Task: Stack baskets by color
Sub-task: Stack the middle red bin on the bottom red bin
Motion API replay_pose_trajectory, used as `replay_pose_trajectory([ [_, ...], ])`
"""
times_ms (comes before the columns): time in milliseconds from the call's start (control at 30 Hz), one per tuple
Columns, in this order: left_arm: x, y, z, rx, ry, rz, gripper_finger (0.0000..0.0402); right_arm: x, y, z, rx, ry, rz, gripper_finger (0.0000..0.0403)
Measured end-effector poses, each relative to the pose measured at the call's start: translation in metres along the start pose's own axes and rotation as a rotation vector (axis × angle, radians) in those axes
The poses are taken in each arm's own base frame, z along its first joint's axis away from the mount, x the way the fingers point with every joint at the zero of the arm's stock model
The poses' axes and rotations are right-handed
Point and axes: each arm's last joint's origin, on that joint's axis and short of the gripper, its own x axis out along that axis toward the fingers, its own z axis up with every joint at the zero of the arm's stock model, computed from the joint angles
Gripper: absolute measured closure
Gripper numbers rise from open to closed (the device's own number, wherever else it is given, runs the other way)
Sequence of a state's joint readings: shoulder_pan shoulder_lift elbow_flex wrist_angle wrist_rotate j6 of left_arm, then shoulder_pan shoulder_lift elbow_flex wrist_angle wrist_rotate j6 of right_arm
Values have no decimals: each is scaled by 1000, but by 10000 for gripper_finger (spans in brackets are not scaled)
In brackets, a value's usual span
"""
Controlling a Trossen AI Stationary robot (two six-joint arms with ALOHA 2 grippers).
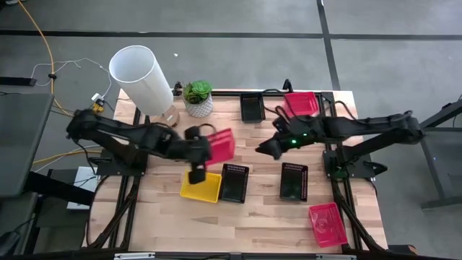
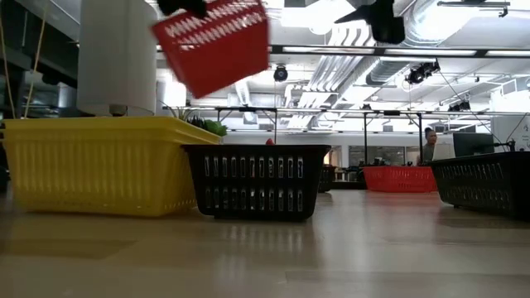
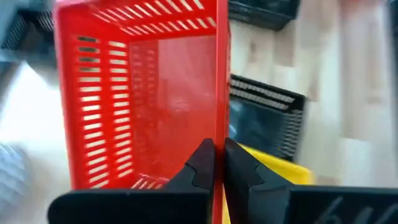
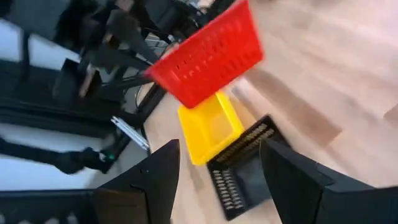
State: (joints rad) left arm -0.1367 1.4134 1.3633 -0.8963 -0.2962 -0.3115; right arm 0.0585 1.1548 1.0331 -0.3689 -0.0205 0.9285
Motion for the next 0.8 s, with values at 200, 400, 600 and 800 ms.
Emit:
replay_pose_trajectory([
  [200,49,-9,20,272,95,199,401,27,-10,6,179,-1,-34,194],
  [400,94,-19,21,468,162,356,401,35,-27,16,301,-91,-158,194],
  [600,113,-23,18,481,191,374,401,43,-47,20,365,-82,-293,194],
  [800,115,-23,26,444,114,373,401,59,-56,17,384,-75,-350,194],
])
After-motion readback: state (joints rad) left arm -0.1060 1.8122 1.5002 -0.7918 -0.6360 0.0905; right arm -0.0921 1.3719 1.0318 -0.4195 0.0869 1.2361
